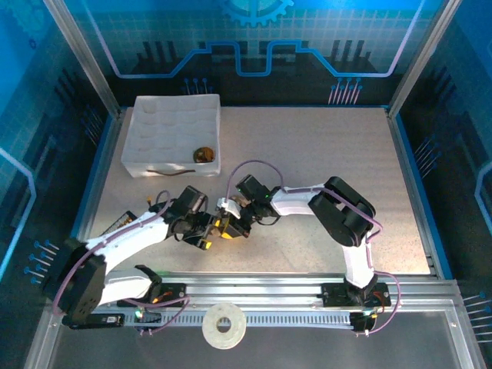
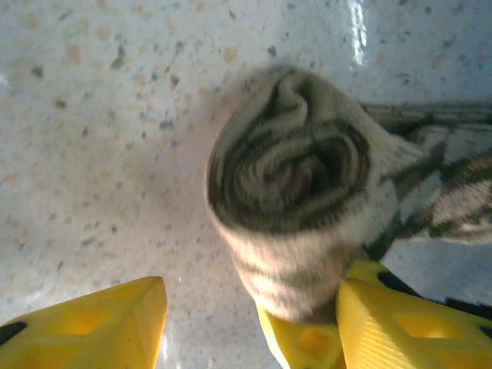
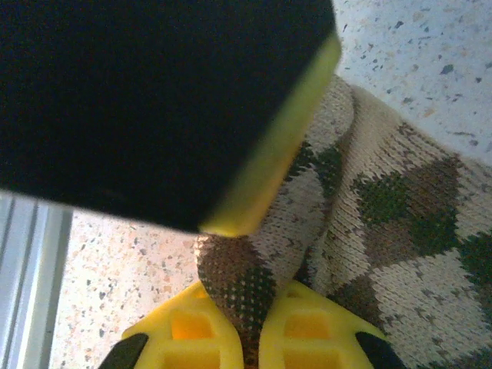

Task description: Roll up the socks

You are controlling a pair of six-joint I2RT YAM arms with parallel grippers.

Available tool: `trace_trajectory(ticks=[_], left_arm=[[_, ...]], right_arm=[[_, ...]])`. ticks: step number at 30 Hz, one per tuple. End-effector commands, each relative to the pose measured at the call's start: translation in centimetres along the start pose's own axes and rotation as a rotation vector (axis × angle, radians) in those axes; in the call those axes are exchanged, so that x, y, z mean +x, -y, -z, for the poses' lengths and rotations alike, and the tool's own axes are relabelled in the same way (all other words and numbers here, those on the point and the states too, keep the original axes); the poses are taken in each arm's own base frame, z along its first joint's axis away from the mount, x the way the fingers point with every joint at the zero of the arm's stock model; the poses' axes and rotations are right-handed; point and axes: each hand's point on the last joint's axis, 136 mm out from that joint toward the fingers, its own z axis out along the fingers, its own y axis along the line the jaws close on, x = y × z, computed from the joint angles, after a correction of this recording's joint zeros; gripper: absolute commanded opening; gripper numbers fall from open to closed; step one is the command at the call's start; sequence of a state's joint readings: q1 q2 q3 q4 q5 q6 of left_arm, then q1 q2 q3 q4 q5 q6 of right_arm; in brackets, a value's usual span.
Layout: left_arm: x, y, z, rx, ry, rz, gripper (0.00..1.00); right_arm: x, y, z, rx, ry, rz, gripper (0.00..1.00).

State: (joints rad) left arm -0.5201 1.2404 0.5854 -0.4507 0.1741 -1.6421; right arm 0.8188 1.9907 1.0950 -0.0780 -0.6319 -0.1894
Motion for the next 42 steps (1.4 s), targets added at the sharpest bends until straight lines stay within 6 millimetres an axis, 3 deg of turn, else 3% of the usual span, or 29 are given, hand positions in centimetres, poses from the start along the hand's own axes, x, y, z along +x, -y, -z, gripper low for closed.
trace_trajectory(ticks=[1, 3, 8, 12, 14, 17, 24, 31, 33, 34, 36, 39, 40, 42], left_arm=[[-0.9, -0.6, -1.8, -0.057, 0.039, -0.065, 0.52], [-1.5, -2.3, -2.4, -0.144, 0.056, -0.053, 0.39], [-1.6, -6.6, -2.3, -0.338, 0.061, -0.004, 0.12], [-1.1, -7.0, -1.7, -0.381, 0.056, 0.004, 0.08], [-0.9, -6.7, -1.3, -0.401, 0.057, 0.006, 0.08], [-0.6, -6.3, -1.2, -0.442, 0.049, -0.007, 0.08], [-0.2, -5.5, -1.9, -0.488, 0.023, -0.014, 0.09], [0.3, -4.4, -2.3, -0.482, -0.004, -0.025, 0.10], [0.4, -4.2, -2.2, -0.475, -0.008, -0.030, 0.10], [0.4, -4.2, -2.3, -0.474, -0.011, -0.029, 0.10], [0.6, -4.1, -2.2, -0.470, -0.019, -0.030, 0.11], [0.8, -3.6, -1.7, -0.436, -0.025, -0.027, 0.16], [0.9, -3.2, -1.3, -0.411, -0.023, -0.025, 0.21], [0.9, -2.3, -0.6, -0.359, -0.024, -0.025, 0.36]], right_arm=[[7.9, -0.6, -1.3, -0.042, -0.223, -0.259, 0.00], [7.6, -0.4, -1.1, -0.024, -0.213, -0.246, 0.00], [4.5, 0.7, 1.3, 0.180, -0.101, -0.046, 0.29], [0.8, 0.2, 5.3, 0.546, 0.046, 0.312, 0.45], [-0.5, -0.6, 6.3, 0.649, 0.052, 0.408, 0.47], [-1.1, -1.8, 6.0, 0.724, 0.006, 0.514, 0.47], [-1.0, -3.4, 2.1, 0.752, -0.070, 0.638, 0.46], [-1.2, -1.7, 0.8, 0.835, -0.132, 0.651, 0.46], [-0.1, -0.7, 0.5, 0.851, -0.184, 0.637, 0.45], [-1.0, -0.6, 0.5, 0.862, -0.177, 0.632, 0.43], [-0.3, 0.2, 0.3, 0.872, -0.210, 0.607, 0.34], [1.5, 1.1, 0.1, 0.850, -0.248, 0.523, 0.06], [2.2, 1.3, 0.2, 0.827, -0.254, 0.484, 0.00], [3.6, 1.5, 0.2, 0.759, -0.259, 0.383, 0.00]])
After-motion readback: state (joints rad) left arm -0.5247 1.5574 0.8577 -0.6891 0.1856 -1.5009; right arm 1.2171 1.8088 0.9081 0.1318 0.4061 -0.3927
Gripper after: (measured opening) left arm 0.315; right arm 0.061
